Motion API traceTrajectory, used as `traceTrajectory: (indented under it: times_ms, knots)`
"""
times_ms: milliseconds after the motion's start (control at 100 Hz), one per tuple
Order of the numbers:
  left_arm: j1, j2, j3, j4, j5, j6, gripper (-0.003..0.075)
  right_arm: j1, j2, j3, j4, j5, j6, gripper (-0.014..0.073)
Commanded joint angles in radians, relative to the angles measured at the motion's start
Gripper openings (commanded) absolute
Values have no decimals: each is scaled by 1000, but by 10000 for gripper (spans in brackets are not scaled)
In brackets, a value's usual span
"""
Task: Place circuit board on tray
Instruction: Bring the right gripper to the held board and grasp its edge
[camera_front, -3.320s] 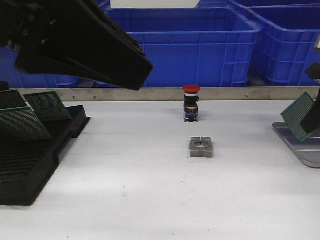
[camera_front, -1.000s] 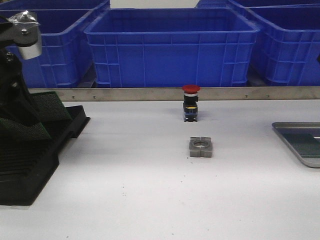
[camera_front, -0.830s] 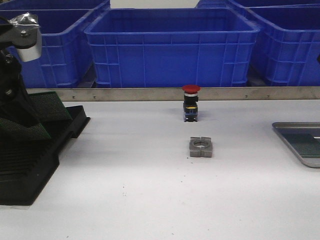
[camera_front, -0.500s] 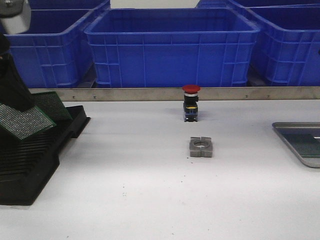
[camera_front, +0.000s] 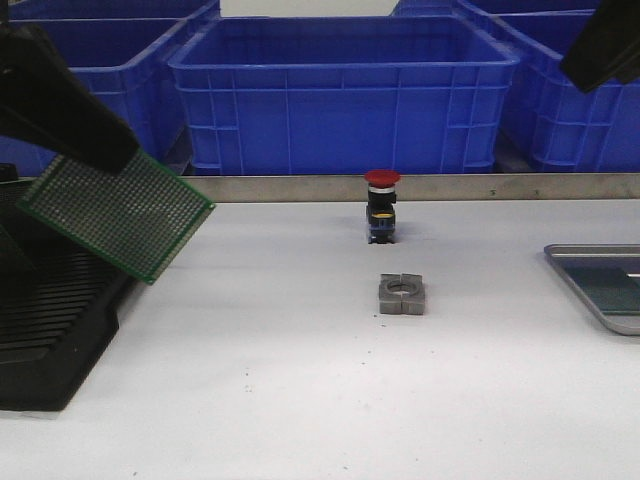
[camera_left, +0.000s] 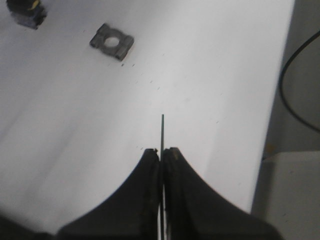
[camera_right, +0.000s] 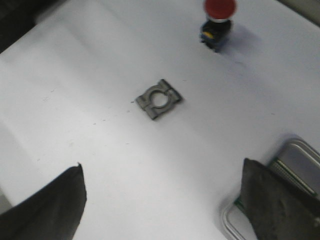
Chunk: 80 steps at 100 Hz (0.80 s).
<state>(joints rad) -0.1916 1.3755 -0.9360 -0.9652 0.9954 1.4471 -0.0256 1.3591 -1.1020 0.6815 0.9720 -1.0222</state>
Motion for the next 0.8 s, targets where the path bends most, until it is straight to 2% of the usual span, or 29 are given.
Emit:
traceTrajectory:
  times_ms: [0, 190, 410, 690, 750, 790]
  knots:
    - [-26, -20, -28, -135, 47, 15, -17, 56, -33, -28, 36, 24, -46, 643]
    - [-120, -18, -28, -254, 47, 83, -17, 228, -32, -28, 36, 53, -145, 643]
    - [-190, -18, -28, -313, 47, 103, -17, 385, 20, -28, 55, 88, -154, 643]
    - [-197, -18, -28, -334, 51, 103, -17, 497, 122, -28, 231, 84, -164, 641]
    - [-197, -18, -28, -334, 51, 103, -17, 504, 139, -28, 254, 84, -164, 613]
    - [-197, -18, -28, -334, 51, 103, -17, 505, 151, -28, 264, 85, -164, 561]
